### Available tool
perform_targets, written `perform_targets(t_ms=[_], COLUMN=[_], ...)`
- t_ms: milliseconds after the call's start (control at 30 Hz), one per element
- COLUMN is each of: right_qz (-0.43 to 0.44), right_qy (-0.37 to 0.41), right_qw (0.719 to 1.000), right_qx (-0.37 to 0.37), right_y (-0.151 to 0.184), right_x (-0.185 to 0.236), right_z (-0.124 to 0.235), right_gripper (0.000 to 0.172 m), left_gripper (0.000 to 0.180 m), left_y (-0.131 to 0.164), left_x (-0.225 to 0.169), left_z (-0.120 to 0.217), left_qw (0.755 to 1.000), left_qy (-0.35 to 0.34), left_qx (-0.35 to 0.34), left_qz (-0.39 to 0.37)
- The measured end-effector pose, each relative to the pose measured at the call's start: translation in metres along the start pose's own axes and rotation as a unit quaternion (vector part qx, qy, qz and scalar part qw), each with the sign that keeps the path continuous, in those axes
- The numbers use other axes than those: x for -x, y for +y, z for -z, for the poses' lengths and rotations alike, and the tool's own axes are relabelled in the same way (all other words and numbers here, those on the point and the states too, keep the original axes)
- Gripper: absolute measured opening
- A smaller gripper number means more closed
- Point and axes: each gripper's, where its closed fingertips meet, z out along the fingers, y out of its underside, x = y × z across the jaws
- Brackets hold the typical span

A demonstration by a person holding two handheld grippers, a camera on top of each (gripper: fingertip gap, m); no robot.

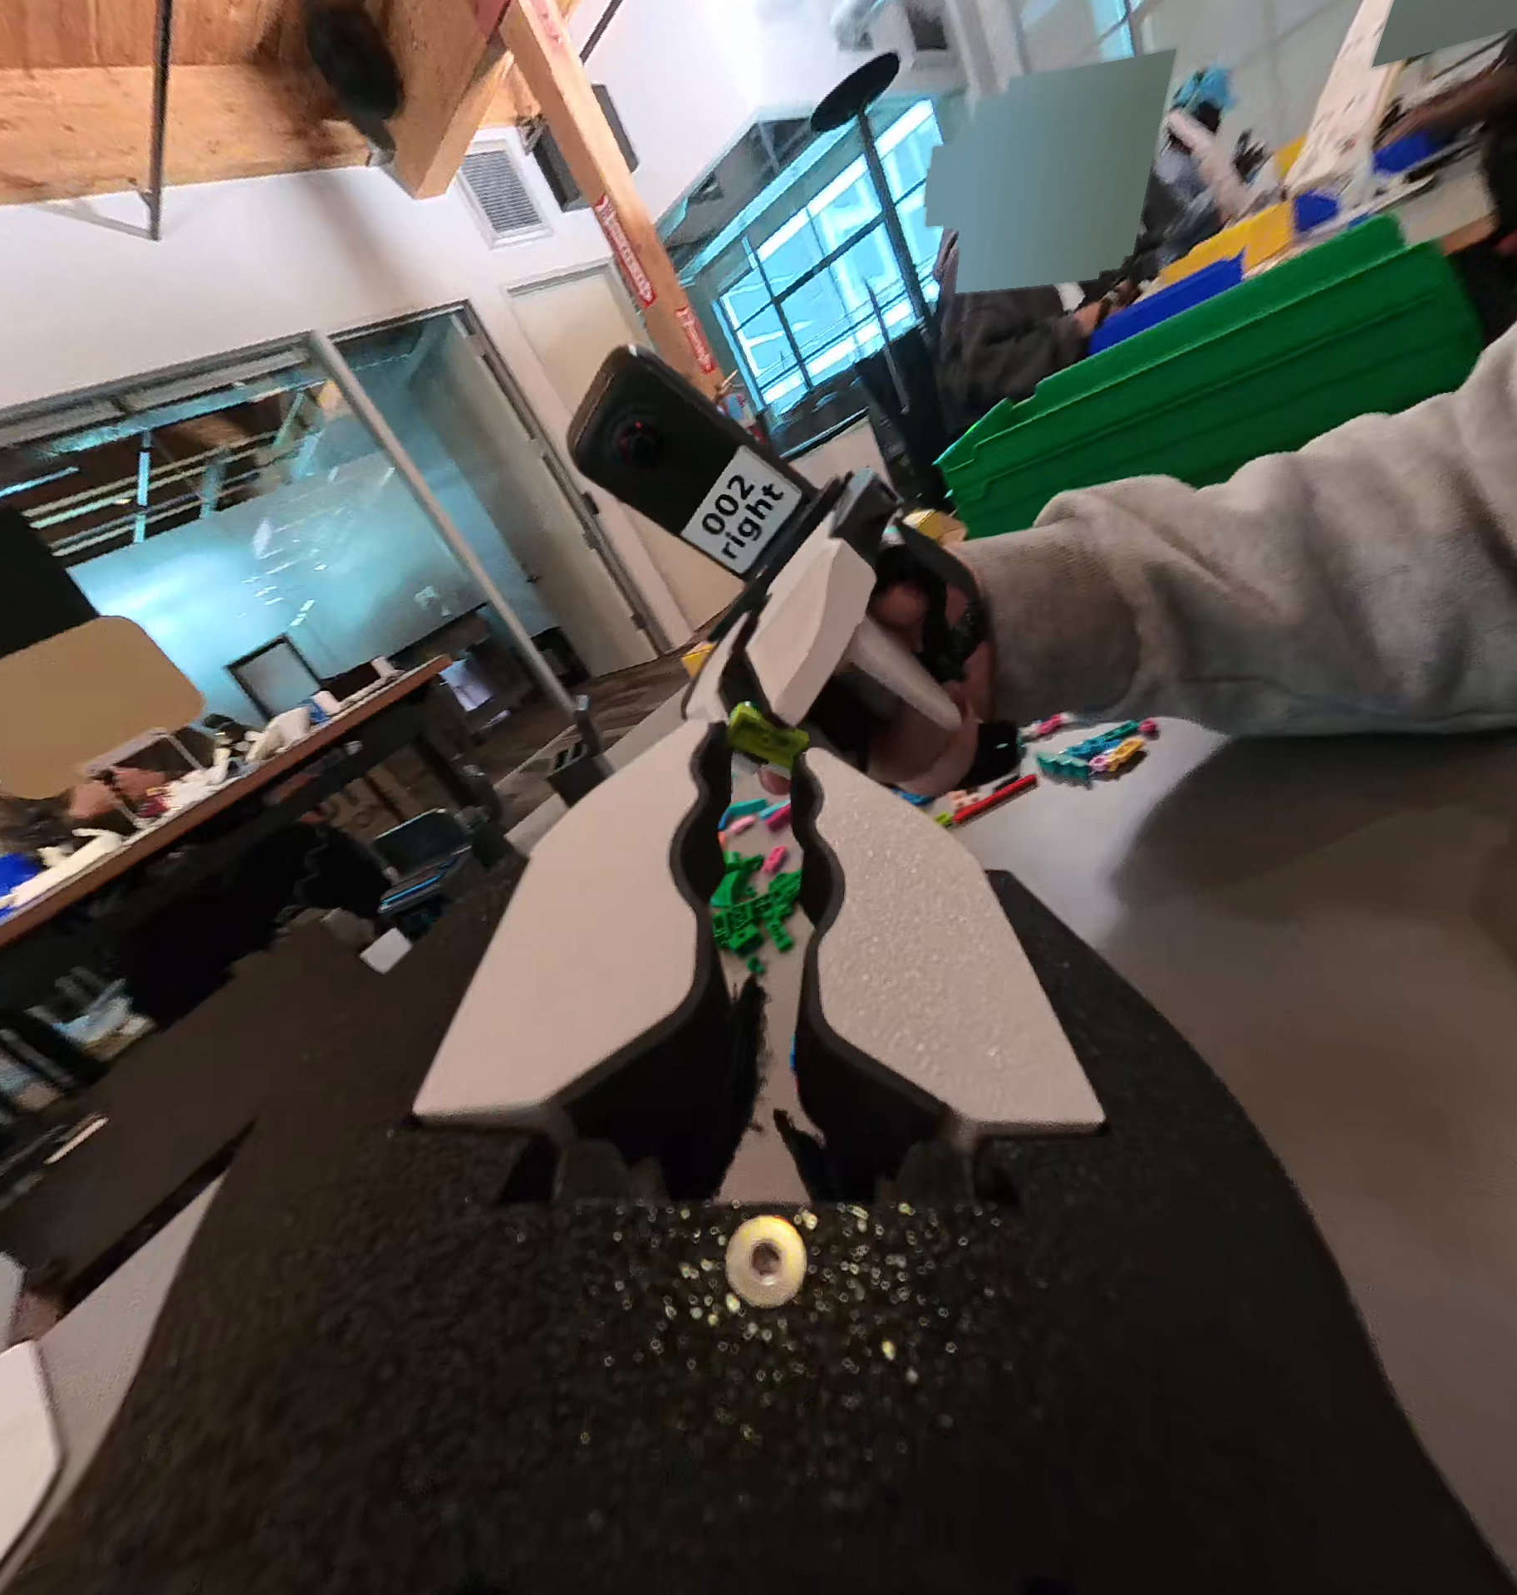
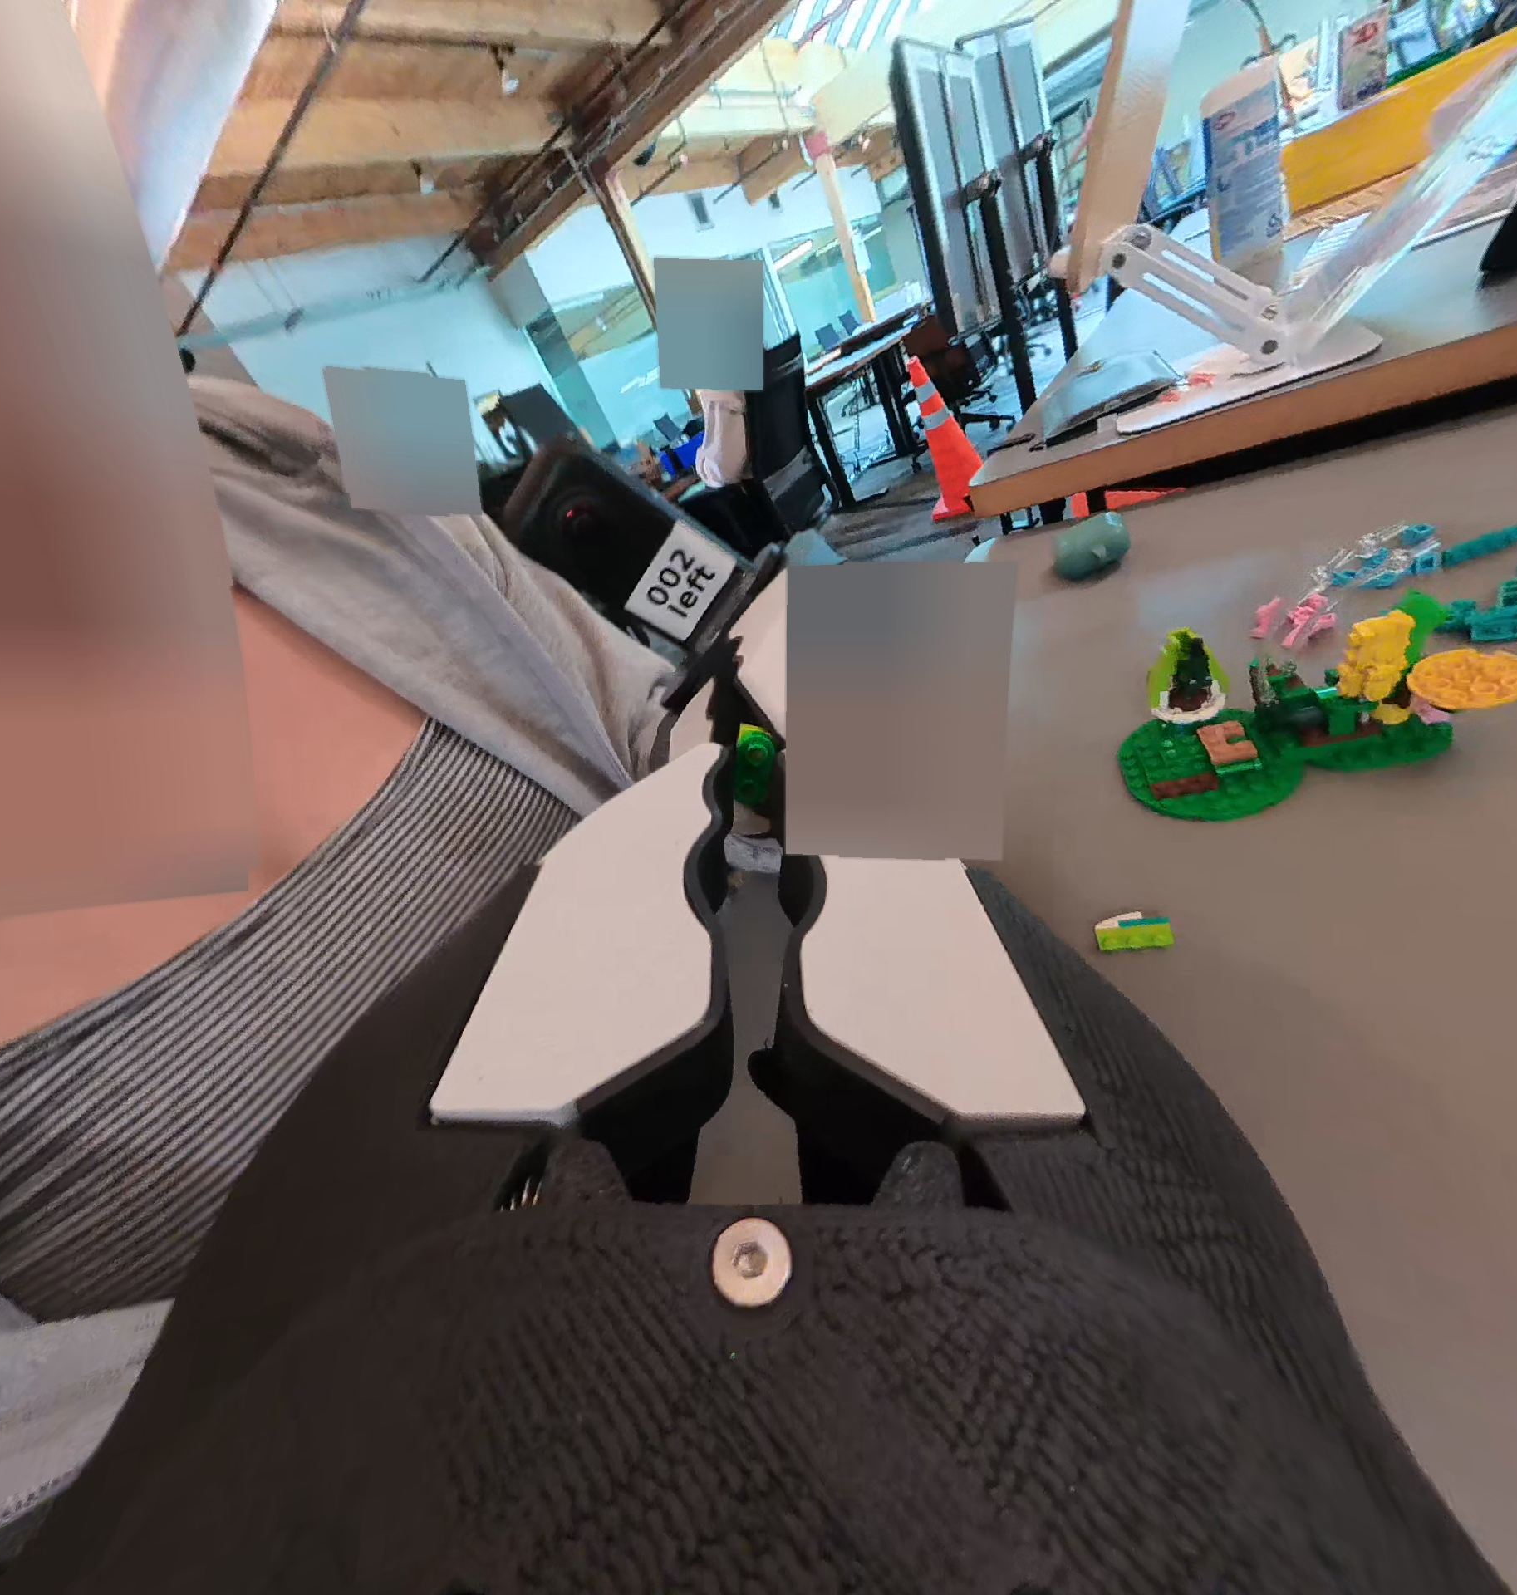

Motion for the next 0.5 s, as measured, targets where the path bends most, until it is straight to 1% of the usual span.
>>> perform_targets(t_ms=[100, 133, 167, 200, 267, 300, 367, 433, 467, 500], right_qz=[0.023, 0.029, 0.032, 0.037, 0.055, 0.063, 0.092, 0.129, 0.160, 0.196], right_qy=[0.002, 0.005, 0.016, 0.034, 0.074, 0.098, 0.138, 0.155, 0.163, 0.184], right_qw=[0.999, 0.999, 0.999, 0.999, 0.996, 0.993, 0.986, 0.978, 0.973, 0.962], right_qx=[0.023, 0.023, -0.001, -0.020, -0.016, -0.005, 0.023, 0.043, 0.047, 0.057], right_y=[0.005, 0.004, -0.006, -0.015, -0.017, -0.014, -0.002, 0.010, 0.015, 0.020], right_x=[0.004, 0.004, 0.003, 0.001, -0.001, -0.004, -0.013, -0.016, -0.016, -0.018], right_z=[0.002, 0.006, 0.017, 0.032, 0.054, 0.056, 0.051, 0.039, 0.032, 0.026], right_gripper=[0.006, 0.007, 0.006, 0.005, 0.006, 0.006, 0.006, 0.006, 0.006, 0.006], left_gripper=[0.012, 0.000, 0.000, 0.000, 0.000, 0.000, 0.000, 0.008, 0.014, 0.017], left_y=[0.001, -0.001, -0.003, -0.002, 0.005, 0.011, 0.015, 0.018, 0.019, 0.020], left_x=[-0.005, -0.002, 0.007, 0.014, 0.020, 0.016, 0.004, -0.002, -0.007, -0.014], left_z=[0.000, 0.005, 0.014, 0.022, 0.031, 0.029, 0.022, 0.014, 0.010, 0.008], left_qw=[1.000, 1.000, 0.999, 0.998, 0.997, 0.994, 0.986, 0.982, 0.980, 0.972], left_qy=[0.017, 0.011, 0.000, 0.002, 0.001, 0.019, 0.053, 0.052, 0.060, 0.079], left_qx=[-0.001, -0.015, -0.027, -0.031, -0.015, 0.000, 0.013, 0.025, 0.033, 0.038], left_qz=[0.002, -0.001, 0.025, 0.053, 0.081, 0.109, 0.160, 0.177, 0.189, 0.217])
